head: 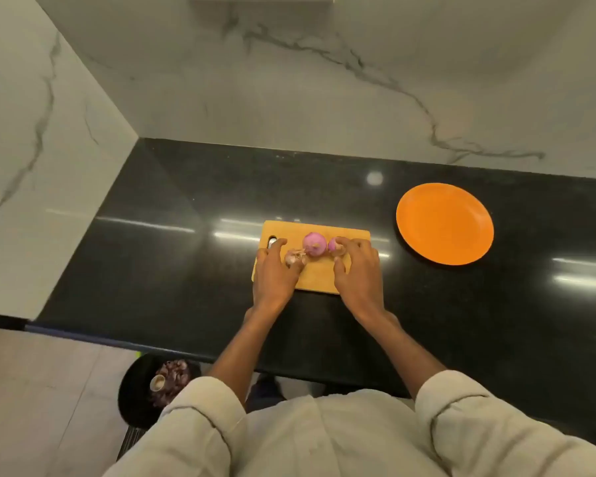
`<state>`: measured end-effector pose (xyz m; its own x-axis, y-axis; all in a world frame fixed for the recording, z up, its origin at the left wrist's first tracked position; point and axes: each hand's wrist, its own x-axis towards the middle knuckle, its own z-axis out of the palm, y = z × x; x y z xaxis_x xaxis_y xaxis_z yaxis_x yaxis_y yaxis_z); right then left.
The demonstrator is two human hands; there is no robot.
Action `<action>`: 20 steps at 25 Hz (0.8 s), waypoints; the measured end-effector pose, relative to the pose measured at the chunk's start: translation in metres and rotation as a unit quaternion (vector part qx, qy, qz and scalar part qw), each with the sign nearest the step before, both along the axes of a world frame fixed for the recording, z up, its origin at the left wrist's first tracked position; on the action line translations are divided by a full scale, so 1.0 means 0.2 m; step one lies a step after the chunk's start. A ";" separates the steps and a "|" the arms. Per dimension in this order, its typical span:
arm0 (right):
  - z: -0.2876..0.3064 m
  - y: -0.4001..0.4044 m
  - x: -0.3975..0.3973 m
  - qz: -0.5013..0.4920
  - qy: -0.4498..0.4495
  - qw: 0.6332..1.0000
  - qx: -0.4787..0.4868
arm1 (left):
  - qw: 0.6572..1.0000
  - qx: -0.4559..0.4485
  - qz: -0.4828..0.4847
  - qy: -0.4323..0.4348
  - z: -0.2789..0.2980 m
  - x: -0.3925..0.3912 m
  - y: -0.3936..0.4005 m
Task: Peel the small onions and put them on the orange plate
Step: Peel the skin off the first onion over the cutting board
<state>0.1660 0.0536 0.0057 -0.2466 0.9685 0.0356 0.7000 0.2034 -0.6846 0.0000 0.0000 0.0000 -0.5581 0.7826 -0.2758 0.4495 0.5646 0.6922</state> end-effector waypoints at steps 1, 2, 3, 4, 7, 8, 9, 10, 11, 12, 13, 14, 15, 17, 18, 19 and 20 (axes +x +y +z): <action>0.00 0.01 -0.03 0.004 0.014 1.000 0.005 | 1.000 -0.011 -0.015 0.002 -0.02 -0.02 0.02; 0.01 0.01 -0.05 0.009 0.020 1.000 0.000 | 0.999 -0.027 -0.030 0.003 -0.03 -0.03 0.04; 0.02 0.00 -0.07 0.022 0.021 1.000 0.002 | 0.999 -0.027 -0.043 -0.002 -0.06 -0.05 0.04; 0.03 -0.02 -0.09 0.037 0.015 0.999 0.002 | 0.998 -0.027 -0.053 -0.013 -0.07 -0.05 0.04; 0.05 -0.01 -0.12 0.045 0.016 0.999 0.025 | 0.996 0.026 -0.034 -0.077 -0.10 -0.08 0.03; 0.06 -0.01 -0.12 0.041 0.023 0.999 0.025 | 0.992 0.042 -0.019 -0.120 -0.08 -0.10 0.02; 0.06 -0.02 -0.14 0.042 0.035 0.998 0.017 | 0.982 0.054 0.004 -0.181 -0.05 -0.13 0.02; 0.07 -0.03 -0.16 0.043 0.050 0.998 0.007 | 0.966 0.065 0.030 -0.247 -0.02 -0.15 0.02; 0.08 -0.03 -0.18 0.045 0.067 0.997 -0.006 | 0.947 0.072 0.049 -0.309 0.03 -0.19 0.03; 0.10 -0.05 -0.20 0.046 0.084 0.995 -0.025 | 0.926 0.080 0.060 -0.363 0.07 -0.21 0.03; 0.12 -0.06 -0.22 0.045 0.102 0.992 -0.051 | 0.908 0.088 0.062 -0.404 0.12 -0.22 0.04; 0.15 -0.08 -0.24 0.047 0.126 0.988 -0.078 | 0.894 0.098 0.060 -0.433 0.16 -0.23 0.05; 0.17 -0.08 -0.27 0.050 0.156 0.981 -0.105 | 0.884 0.104 0.060 -0.452 0.20 -0.23 0.06; 0.21 -0.08 -0.30 0.052 0.224 0.963 -0.141 | 0.873 0.112 0.056 -0.471 0.24 -0.21 0.06; 0.22 -0.07 -0.31 0.051 0.252 0.954 -0.152 | 0.873 0.110 0.051 -0.472 0.25 -0.20 0.06; 0.21 -0.06 -0.31 0.050 0.264 0.951 -0.154 | 0.875 0.104 0.046 -0.471 0.26 -0.19 0.06; 0.21 -0.06 -0.31 0.052 0.269 0.950 -0.151 | 0.877 0.096 0.045 -0.468 0.26 -0.19 0.05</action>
